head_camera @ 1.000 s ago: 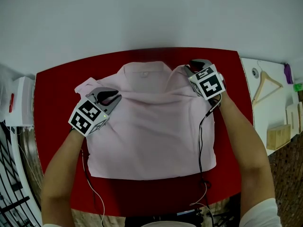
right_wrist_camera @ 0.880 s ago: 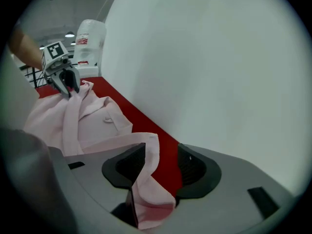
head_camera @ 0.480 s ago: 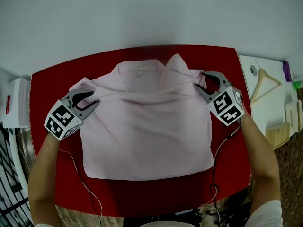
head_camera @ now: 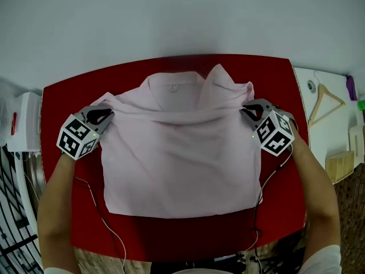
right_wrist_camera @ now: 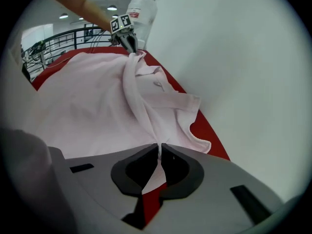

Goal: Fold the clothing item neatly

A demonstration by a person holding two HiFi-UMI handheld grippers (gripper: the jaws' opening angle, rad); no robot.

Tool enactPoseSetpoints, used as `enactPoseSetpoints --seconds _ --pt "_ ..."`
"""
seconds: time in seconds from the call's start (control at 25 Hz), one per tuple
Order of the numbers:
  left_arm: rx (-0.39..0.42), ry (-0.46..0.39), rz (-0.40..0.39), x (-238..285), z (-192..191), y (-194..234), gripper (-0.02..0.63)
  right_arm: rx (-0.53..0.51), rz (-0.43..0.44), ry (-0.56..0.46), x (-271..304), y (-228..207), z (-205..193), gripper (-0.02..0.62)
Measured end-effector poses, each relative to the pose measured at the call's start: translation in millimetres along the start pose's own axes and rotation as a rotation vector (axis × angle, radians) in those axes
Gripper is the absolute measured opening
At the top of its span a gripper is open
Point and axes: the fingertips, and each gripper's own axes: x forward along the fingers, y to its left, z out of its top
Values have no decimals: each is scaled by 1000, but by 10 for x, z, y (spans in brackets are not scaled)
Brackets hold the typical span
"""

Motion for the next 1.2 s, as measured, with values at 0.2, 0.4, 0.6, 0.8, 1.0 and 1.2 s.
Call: enactPoseSetpoints --seconds 0.2,0.4,0.6,0.8,1.0,1.2 --pt "-21 -35 64 -42 103 124 15 93 -73 -42 -102 -372 129 31" --pt "-70 -100 125 -125 177 292 15 195 -156 -50 -35 -728 162 31" --pt "-51 -141 72 -82 293 262 19 269 -180 13 180 -856 41 31" --pt "71 -21 -25 -151 59 253 156 272 -202 54 268 -869 -78 31" --pt "-60 -91 43 -221 88 596 158 243 -210 74 323 -837 -167 31" --pt "169 -11 97 29 244 607 92 234 -224 94 351 -827 -242 31"
